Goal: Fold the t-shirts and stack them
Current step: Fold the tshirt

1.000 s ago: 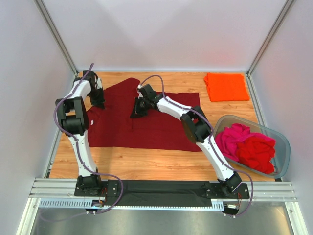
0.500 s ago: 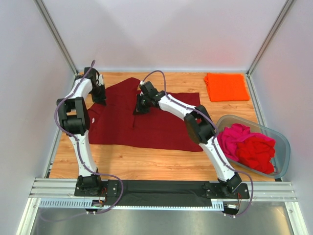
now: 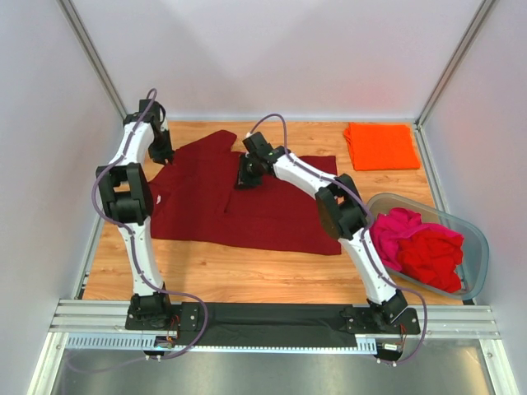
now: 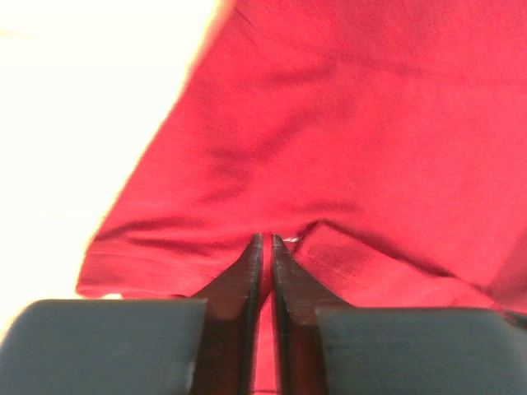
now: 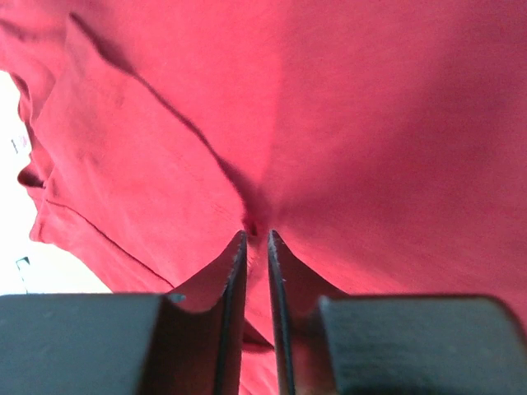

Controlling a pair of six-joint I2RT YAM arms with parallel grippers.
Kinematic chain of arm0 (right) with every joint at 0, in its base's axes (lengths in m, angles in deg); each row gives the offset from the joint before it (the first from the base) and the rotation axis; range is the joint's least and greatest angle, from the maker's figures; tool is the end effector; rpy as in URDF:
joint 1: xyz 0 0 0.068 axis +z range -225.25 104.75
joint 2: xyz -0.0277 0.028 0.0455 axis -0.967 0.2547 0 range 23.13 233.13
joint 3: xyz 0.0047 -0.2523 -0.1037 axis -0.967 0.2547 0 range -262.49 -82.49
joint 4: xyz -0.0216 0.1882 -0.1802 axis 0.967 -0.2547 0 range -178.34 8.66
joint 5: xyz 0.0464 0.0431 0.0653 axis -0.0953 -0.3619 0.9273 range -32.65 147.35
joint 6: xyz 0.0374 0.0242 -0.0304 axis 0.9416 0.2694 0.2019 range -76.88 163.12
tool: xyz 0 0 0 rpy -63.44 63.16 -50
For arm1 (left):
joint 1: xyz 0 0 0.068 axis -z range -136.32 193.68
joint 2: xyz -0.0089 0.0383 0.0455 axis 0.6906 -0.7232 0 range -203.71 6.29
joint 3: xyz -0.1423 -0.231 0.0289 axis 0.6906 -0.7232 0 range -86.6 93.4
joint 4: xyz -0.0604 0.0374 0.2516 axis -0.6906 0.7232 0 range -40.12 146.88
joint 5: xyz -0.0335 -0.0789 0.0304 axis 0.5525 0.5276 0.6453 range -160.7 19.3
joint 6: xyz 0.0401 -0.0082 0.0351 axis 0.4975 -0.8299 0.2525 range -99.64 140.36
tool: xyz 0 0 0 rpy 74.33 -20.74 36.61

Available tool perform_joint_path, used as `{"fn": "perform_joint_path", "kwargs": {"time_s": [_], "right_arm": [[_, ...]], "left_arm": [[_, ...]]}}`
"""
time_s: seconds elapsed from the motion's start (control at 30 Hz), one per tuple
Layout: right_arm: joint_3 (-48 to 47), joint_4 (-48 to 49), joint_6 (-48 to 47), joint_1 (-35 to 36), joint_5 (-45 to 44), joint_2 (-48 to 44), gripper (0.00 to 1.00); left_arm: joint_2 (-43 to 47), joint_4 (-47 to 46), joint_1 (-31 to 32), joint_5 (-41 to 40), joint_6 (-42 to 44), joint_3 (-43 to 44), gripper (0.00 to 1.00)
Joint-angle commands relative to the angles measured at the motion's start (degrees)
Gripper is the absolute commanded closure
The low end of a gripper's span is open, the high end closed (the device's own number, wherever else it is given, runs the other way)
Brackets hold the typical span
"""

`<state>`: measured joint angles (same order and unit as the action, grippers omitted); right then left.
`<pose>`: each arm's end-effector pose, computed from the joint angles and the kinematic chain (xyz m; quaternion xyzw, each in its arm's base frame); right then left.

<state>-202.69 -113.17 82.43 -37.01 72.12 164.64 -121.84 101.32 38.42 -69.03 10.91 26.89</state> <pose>0.4200 0.3424 0.1579 -0.0318 0.9412 0.2914 0.1680 0.4778 0.0428 0.2171 -0.1223 0.9705 -0.0217 0.2066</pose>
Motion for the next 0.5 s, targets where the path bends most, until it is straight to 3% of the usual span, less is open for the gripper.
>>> {"fn": "perform_joint_path", "kwargs": {"time_s": [0.0, 0.13, 0.2, 0.47], "right_arm": [[-0.2, -12.2, -2.7, -2.6, -4.7, -7.5, 0.78], [13.8, -20.3, -5.6, -3.5, -8.8, -19.1, 0.78], [22.4, -21.3, -6.4, -4.3, -10.5, -24.8, 0.79], [37.1, -26.1, -9.3, -7.6, -14.7, -34.3, 0.81]], "left_arm": [[2.8, 7.4, 0.2, -8.3, -4.3, 4.5, 0.67], [5.3, 16.5, 0.7, -10.9, -12.0, 3.9, 0.65], [7.3, 16.6, 1.4, -8.3, -14.8, -2.4, 0.66], [12.5, 18.4, 1.9, -9.6, -21.5, -17.2, 0.7]]}}
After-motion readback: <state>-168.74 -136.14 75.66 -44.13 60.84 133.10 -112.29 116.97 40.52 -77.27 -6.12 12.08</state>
